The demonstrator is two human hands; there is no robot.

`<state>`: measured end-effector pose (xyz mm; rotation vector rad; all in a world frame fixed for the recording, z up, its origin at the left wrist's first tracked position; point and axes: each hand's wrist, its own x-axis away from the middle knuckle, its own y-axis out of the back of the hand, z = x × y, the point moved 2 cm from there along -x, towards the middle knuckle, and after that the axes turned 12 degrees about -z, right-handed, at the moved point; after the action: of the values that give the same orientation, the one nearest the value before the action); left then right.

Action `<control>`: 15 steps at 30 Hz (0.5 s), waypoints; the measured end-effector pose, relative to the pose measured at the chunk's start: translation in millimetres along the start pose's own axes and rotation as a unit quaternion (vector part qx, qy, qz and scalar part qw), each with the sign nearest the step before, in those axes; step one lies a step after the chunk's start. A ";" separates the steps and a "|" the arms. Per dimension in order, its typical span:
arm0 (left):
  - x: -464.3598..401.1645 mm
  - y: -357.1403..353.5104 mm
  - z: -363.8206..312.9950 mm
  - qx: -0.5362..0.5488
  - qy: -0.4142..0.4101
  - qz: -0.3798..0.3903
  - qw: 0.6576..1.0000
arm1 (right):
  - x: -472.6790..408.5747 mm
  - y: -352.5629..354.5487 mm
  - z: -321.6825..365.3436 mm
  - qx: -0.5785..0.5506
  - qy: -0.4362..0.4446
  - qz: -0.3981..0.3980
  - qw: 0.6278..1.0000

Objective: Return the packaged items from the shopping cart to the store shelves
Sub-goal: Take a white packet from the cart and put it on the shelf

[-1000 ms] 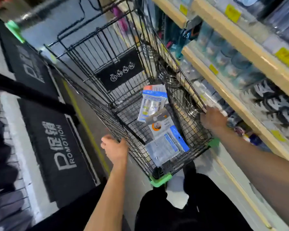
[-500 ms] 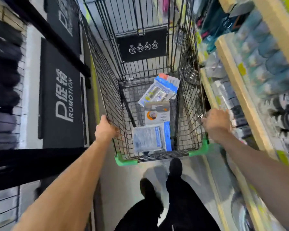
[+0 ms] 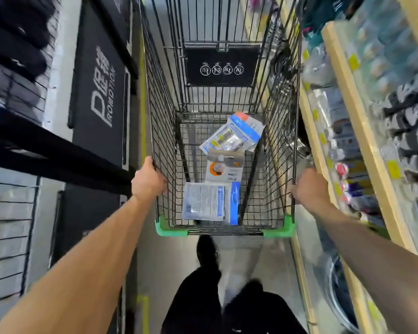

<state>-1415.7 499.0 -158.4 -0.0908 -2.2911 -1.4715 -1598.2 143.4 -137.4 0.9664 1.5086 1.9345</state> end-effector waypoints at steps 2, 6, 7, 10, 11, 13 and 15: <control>25.5 -4.5 22.6 0.000 -0.008 -0.008 1.000 | 30.9 -2.0 -14.4 -0.021 0.005 0.002 1.000; 82.2 -10.4 66.6 0.007 0.010 -0.015 1.000 | 89.9 -10.7 -49.8 -0.045 0.019 0.000 0.999; 95.5 -13.5 78.5 0.006 0.010 -0.012 1.000 | 103.6 -14.0 -60.6 -0.063 0.009 0.002 0.998; 146.8 -13.3 106.6 0.024 0.022 -0.008 0.999 | 145.1 -21.7 -87.9 -0.093 -0.014 0.019 0.995; 166.2 -13.3 115.9 0.046 0.028 -0.004 0.999 | 160.7 -23.3 -97.9 -0.095 -0.017 0.027 0.995; 197.6 -12.8 137.6 0.083 0.042 0.015 0.996 | 191.5 -25.1 -115.3 -0.087 -0.016 0.036 0.995; 217.5 -7.6 156.7 0.073 0.054 0.046 0.995 | 221.0 -28.9 -130.3 -0.091 -0.016 0.044 0.995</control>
<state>-1664.1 598.0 -139.1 -0.0705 -2.2672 -1.2293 -1838.8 236.8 -132.5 0.9921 1.2662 2.0667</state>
